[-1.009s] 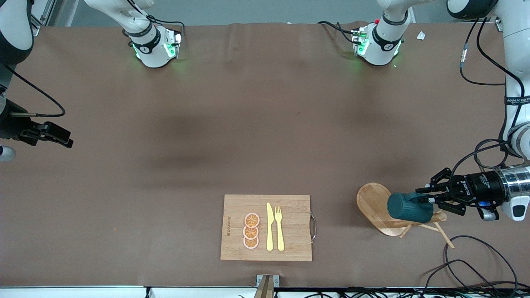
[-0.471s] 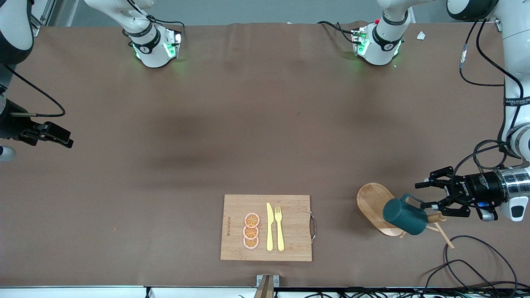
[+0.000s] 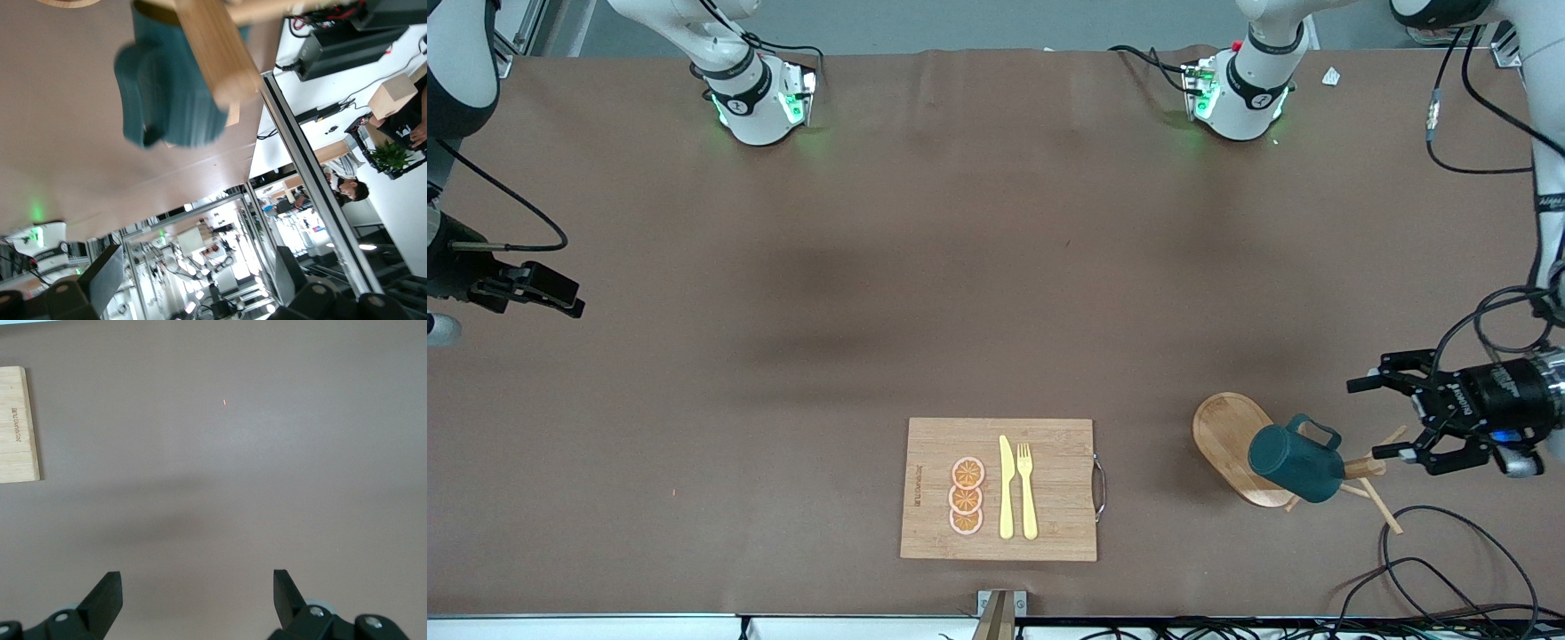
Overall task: Pass cup and hang on rack
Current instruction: 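Open the left gripper and pull it back from the mug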
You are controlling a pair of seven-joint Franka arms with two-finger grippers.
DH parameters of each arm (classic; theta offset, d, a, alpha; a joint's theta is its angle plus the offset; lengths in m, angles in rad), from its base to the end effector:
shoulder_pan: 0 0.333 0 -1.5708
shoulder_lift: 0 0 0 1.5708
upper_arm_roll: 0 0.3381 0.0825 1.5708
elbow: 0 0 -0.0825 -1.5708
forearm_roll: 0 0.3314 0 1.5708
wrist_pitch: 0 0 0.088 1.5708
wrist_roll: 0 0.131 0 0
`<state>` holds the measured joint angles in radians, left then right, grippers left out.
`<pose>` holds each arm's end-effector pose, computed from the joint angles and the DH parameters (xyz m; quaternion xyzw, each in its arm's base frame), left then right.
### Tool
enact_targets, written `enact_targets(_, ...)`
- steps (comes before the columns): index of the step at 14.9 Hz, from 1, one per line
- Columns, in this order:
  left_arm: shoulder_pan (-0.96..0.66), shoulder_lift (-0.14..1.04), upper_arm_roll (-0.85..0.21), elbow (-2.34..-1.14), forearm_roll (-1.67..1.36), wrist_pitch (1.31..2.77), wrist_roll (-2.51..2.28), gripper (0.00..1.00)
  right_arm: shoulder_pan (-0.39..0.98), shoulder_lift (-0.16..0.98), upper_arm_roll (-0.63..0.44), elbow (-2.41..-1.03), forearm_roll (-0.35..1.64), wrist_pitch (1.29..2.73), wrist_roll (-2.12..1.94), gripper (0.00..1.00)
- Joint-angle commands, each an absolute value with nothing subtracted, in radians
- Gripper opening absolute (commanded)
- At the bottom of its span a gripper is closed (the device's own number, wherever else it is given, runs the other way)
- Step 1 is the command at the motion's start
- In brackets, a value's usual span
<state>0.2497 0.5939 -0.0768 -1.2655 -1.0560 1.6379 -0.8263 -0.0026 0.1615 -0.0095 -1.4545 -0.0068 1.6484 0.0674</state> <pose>0.6811 0.0236 0.4709 0.6994 0.4869 -0.2537 0.4577 0.5627 -0.0072 0.5928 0.9991 -0.0395 0.0163 0.0037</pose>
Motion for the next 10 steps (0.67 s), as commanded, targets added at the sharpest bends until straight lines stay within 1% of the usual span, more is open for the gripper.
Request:
enact_targets(1, 0.230, 0.470, -0.100, -1.292, -0.903, 1.631, -0.816, 1.00, -0.008, 0.130, -0.003, -1.489, -0.028, 1.657, 0.061, 1.00)
enact_targets(5, 0.227, 0.342, -0.195, -1.295, -0.656, 1.631, -0.805, 1.00, -0.008, 0.130, -0.002, -1.489, -0.029, 1.657, 0.061, 1.00)
enact_targets(6, 0.233, 0.306, -0.242, -1.298, -0.578, 1.623, -0.796, 1.00, -0.008, 0.130, -0.003, -1.489, -0.029, 1.657, 0.061, 1.00)
enact_targets(7, 0.235, 0.286, -0.265, -1.299, -0.496, 1.605, -0.767, 1.00, -0.008, 0.130, -0.003, -1.488, -0.029, 1.657, 0.061, 1.00)
enact_targets(10, 0.230, 0.223, -0.282, -1.299, -0.317, 1.530, -0.602, 1.00, -0.008, 0.130, -0.003, -1.489, -0.029, 1.657, 0.061, 1.00)
